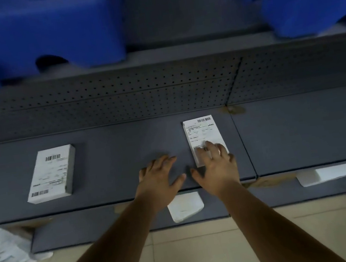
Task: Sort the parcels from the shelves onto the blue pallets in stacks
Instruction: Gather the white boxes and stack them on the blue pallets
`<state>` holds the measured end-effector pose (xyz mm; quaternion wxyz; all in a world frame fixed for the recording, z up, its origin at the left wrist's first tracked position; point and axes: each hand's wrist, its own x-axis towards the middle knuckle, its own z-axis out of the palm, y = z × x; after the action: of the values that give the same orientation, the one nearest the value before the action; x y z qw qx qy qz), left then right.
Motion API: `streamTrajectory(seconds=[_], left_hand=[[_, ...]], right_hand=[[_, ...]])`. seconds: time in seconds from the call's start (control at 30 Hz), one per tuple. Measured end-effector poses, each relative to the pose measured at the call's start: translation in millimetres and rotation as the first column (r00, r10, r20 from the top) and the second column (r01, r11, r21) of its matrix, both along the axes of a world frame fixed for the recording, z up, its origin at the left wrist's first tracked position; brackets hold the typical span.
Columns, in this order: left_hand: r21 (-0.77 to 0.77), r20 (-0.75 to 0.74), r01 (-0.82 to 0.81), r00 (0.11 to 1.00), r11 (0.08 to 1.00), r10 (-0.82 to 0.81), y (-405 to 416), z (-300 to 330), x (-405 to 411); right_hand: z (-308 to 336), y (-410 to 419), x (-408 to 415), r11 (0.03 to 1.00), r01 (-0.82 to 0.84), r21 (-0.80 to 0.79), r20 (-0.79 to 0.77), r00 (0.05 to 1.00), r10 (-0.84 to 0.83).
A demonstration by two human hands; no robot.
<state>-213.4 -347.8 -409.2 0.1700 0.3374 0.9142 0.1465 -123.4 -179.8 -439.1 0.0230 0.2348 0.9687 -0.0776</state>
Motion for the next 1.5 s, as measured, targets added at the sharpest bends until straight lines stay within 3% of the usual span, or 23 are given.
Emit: streamTrajectory(seconds=[0.2, 0.47, 0.93, 1.33, 1.5], left_hand=[[-0.005, -0.018, -0.027, 0.999, 1.0, 0.027, -5.0, -22.0, -8.1], [0.011, -0.023, -0.048, 0.999, 0.999, 0.048, -24.0, -17.8, -17.9], [0.024, -0.09, -0.111, 0.99, 0.994, 0.113, -114.0, 27.5, -61.2], [-0.157, -0.155, -0.292, 0.951, 0.943, 0.269, -241.6, -13.1, -130.0], [-0.137, -0.141, -0.309, 0.947, 0.941, 0.29, -256.5, -34.8, -149.0]], right_hand=[[-25.4, 8.8, -17.5, 0.998, 0.012, 0.063, 0.031, 0.999, -0.014], [-13.8, -0.4, -25.4, 0.996, 0.052, 0.074, 0.006, 0.999, -0.053], [51.3, -115.5, -66.8, 0.995, 0.004, 0.095, -0.084, 0.996, 0.004], [40.5, -213.0, -99.4, 0.995, -0.018, 0.095, -0.145, 0.989, 0.031], [32.5, -229.0, -105.2, 0.994, 0.004, 0.11, -0.177, 0.984, 0.015]])
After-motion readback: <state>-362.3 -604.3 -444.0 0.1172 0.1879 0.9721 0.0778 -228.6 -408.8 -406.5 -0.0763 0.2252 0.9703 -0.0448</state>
